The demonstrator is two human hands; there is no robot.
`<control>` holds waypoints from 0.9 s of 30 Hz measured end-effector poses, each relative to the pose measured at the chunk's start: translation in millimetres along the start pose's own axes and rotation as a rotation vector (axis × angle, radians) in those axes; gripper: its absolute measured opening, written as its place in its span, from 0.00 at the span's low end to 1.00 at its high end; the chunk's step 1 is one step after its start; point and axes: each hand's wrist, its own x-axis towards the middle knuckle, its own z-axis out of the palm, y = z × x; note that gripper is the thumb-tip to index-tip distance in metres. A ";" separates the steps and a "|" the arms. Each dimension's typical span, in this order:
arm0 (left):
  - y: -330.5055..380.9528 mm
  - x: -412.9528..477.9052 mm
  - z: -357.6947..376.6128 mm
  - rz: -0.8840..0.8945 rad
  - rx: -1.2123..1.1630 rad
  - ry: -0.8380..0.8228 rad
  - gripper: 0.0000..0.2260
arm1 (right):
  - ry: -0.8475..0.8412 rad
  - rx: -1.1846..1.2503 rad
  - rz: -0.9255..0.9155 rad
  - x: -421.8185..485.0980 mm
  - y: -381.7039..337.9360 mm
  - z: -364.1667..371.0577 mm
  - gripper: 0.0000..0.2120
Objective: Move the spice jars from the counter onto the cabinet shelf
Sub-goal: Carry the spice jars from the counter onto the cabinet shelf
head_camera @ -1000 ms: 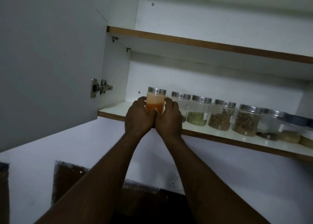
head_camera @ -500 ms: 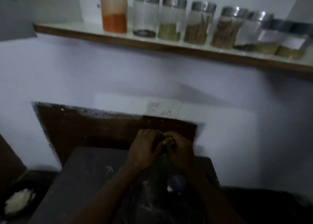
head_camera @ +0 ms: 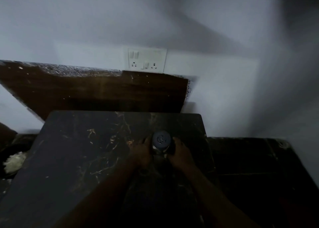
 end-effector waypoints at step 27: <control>-65.4 -85.7 -121.8 0.077 -0.509 0.872 0.33 | 0.226 0.141 -0.585 -71.1 -172.9 43.5 0.44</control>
